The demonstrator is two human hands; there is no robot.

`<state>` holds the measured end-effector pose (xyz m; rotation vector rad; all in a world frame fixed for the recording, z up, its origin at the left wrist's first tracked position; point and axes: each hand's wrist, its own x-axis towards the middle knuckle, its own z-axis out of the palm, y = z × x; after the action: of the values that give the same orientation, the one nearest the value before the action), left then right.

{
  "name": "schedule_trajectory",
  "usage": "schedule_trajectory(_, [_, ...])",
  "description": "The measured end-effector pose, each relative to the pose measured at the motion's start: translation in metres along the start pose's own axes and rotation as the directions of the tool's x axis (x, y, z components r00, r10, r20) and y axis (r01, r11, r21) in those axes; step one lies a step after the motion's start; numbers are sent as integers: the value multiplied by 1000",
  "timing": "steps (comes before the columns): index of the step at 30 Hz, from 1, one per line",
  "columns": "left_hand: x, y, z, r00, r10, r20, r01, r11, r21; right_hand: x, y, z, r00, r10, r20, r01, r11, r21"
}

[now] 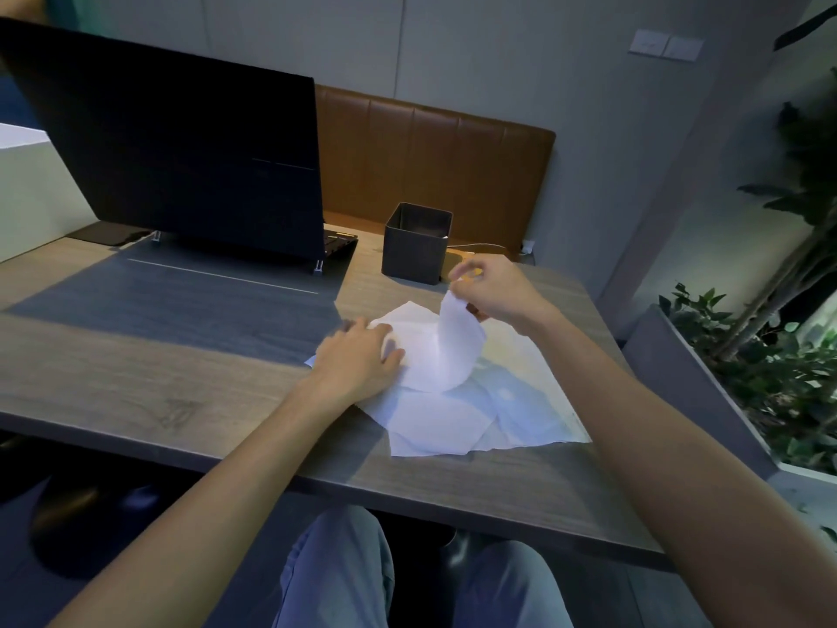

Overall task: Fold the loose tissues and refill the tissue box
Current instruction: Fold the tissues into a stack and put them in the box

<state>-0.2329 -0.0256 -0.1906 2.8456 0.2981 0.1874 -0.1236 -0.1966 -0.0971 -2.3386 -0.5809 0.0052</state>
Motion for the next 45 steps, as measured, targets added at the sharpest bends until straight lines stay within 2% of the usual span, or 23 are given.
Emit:
schedule_trajectory(2, [-2, -11, -3, 999, -40, -4, 40, 999, 36, 1, -12, 11, 1000, -14, 23, 14, 1000, -3])
schedule_trajectory(5, [-7, -20, -2, 1000, -18, -10, 18, 1000, 13, 2, -26, 31, 997, -21, 76, 21, 1000, -5])
schedule_trajectory(9, [-12, -28, 4, 993, -9, -121, 9, 1000, 1, 3, -39, 58, 990, -7, 143, 11, 1000, -25])
schedule_trajectory(16, [-15, -36, 3, 977, -78, -196, 36, 978, -206, 1, -44, 93, 976, 23, 219, -21, 1000, -11])
schedule_trajectory(22, [-11, -37, 6, 979, -84, -185, 41, 974, -223, 0, -27, 89, 989, 2, 149, 11, 996, -91])
schedule_trajectory(25, [-13, -32, 7, 986, 61, -156, -87, 982, -167, -7, -5, 84, 995, -62, 83, 80, 967, -240])
schedule_trajectory(28, [-13, -26, 11, 964, 257, -63, -260, 965, -43, -25, 18, 90, 972, -229, 59, 233, 888, -395])
schedule_trajectory(30, [-11, -26, 16, 954, 298, 22, -298, 955, 10, -38, 30, 96, 936, -330, 122, 350, 841, -413])
schedule_trajectory(32, [-11, -27, 16, 956, 284, 74, -287, 957, 38, -46, 37, 95, 921, -356, 157, 389, 830, -400])
schedule_trajectory(35, [-11, -28, 15, 961, 257, 99, -264, 963, 60, -55, 41, 85, 921, -340, 192, 390, 822, -415])
schedule_trajectory(38, [-18, -26, 13, 970, 233, 70, -237, 970, 56, -63, 45, 73, 924, -258, 281, 366, 810, -458])
schedule_trajectory(41, [-30, -17, 9, 963, 267, 15, -268, 963, 22, -63, 53, 59, 918, -177, 356, 343, 806, -484])
schedule_trajectory(45, [-36, -5, 11, 942, 335, -29, -336, 942, -7, -59, 65, 41, 928, -131, 348, 319, 763, -563])
